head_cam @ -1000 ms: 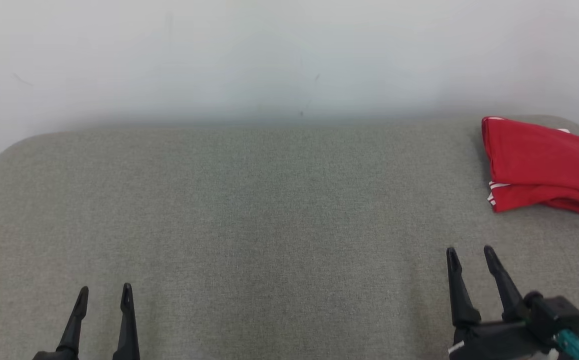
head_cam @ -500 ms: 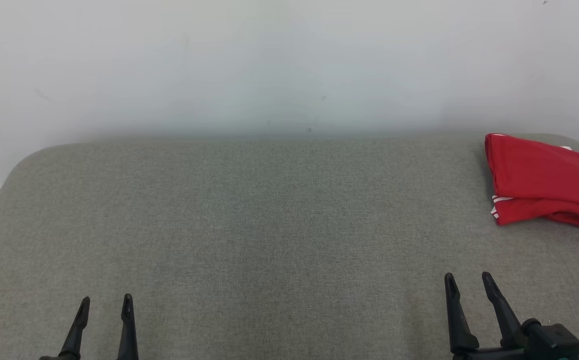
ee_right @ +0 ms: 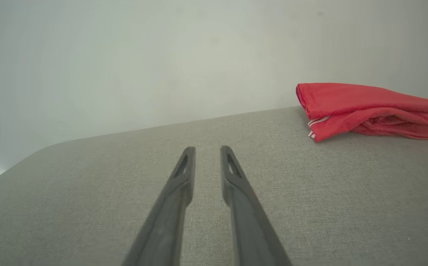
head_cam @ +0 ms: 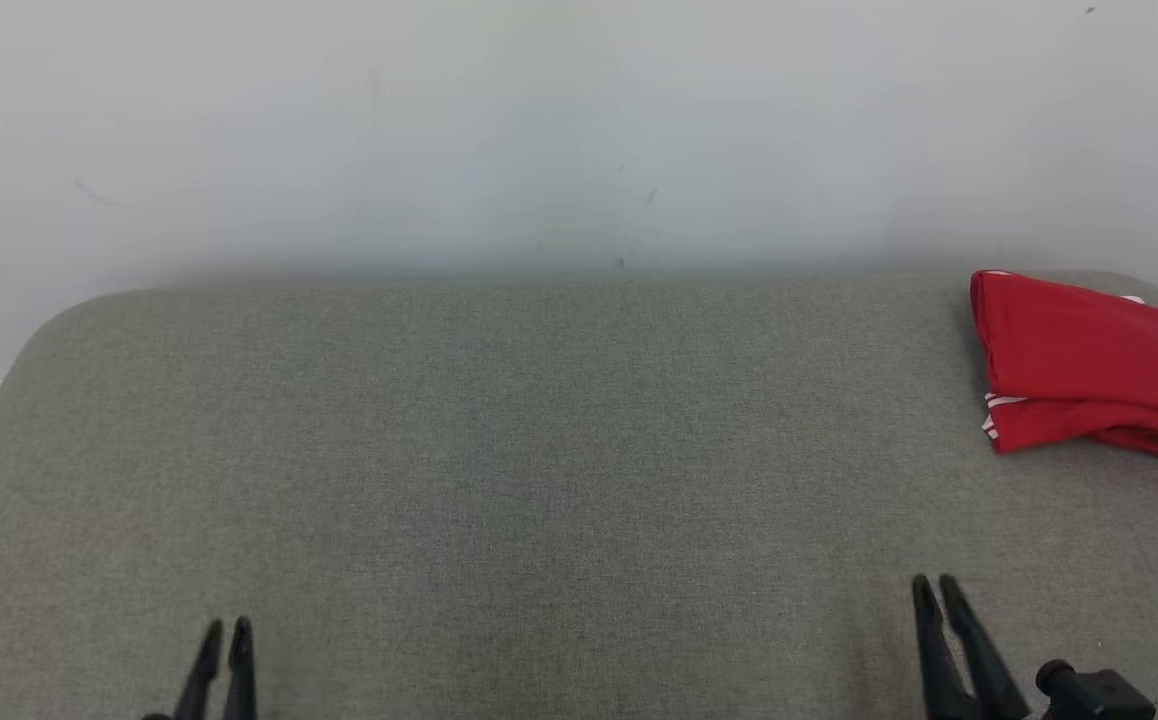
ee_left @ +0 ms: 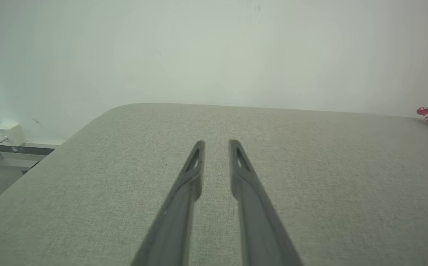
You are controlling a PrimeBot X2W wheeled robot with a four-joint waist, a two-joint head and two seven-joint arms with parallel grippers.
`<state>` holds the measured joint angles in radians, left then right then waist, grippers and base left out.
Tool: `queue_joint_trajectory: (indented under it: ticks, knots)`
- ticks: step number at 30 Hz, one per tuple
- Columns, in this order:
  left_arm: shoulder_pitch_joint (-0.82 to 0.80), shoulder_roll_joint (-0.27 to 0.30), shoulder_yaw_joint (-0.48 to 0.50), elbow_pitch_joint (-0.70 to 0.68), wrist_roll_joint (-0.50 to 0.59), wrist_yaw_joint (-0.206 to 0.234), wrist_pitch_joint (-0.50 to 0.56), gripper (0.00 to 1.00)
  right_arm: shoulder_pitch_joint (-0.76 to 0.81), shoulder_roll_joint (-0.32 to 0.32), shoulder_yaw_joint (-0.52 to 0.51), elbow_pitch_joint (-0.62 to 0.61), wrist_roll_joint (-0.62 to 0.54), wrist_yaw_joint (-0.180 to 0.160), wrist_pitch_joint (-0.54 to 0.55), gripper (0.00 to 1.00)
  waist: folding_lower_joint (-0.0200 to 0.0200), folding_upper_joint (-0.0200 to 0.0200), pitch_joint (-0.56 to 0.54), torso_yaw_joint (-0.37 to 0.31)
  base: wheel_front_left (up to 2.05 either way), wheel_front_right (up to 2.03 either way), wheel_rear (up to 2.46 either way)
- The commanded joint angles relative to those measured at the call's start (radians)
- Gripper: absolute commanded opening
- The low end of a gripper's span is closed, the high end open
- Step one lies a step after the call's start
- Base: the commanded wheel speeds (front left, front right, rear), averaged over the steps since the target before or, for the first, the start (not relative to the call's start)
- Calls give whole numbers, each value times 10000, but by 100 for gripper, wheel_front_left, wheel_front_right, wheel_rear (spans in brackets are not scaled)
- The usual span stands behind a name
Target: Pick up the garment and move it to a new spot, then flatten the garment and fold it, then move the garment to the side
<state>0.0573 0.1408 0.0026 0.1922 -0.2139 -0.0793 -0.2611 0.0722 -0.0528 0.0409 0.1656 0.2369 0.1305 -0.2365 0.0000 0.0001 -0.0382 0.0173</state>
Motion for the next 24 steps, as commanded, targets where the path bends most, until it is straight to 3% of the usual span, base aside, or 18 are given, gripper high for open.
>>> queue_joint_trajectory:
  ticks: [1, 24]
  knots:
    - [-46, -4, 36, 24, -101, -5, 48, 0, -7, 0, 4, -19, 109, 0, 11, 0, 0, -1, 2, -1, 0, 0, 0]
    - [-541, -263, 354, 152, -4150, -159, 1129, 0, -552, -161, -248, 198, 4276, 1, 867, 0, 0, -1, 78, -33, 0, 0, 0]
